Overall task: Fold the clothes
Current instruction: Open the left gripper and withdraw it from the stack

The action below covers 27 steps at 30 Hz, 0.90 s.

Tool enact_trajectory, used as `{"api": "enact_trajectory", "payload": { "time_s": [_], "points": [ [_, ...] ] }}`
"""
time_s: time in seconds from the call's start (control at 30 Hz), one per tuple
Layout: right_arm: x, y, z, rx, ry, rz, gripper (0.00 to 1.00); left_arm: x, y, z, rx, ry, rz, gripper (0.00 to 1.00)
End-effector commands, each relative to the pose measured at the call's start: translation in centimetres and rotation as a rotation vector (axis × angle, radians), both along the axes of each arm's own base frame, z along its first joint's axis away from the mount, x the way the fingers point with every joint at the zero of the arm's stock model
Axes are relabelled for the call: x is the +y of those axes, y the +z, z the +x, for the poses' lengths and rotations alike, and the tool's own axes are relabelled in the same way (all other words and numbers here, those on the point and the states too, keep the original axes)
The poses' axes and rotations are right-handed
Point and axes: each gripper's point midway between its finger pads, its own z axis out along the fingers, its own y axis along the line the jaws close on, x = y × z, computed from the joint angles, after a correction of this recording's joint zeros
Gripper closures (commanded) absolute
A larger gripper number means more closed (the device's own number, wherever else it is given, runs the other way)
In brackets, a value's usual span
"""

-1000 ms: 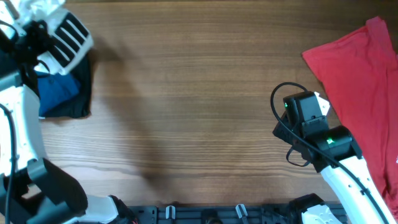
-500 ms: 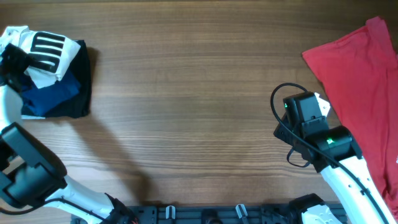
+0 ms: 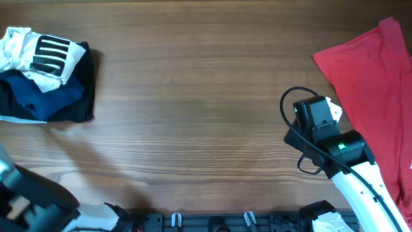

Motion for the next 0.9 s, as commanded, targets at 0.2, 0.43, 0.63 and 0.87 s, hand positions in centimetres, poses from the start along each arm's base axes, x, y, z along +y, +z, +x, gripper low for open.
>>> {"api": "enact_trajectory", "payload": {
  "time_s": [0.2,0.43,0.63,0.87],
  "points": [
    [-0.3,0.7,0.2,-0.022,-0.026,0.0,0.47,-14.5,6.1,6.5,-0.085,-0.459,0.144,0.0],
    [-0.4,0.5,-0.2,-0.005,-0.026,-0.006,0.47,-20.3,-0.2,10.8,0.005,-0.668,0.12,0.0],
    [-0.5,0.5,-0.4,0.003,-0.026,-0.009,0.47,-13.2,-10.3,7.1,0.254,-0.492,-0.056,0.0],
    [-0.8,0.3,-1.0,0.027,-0.029,-0.026,0.46,-4.9,-15.9,0.7,0.24,-0.306,-0.315,0.0]
  ]
}}
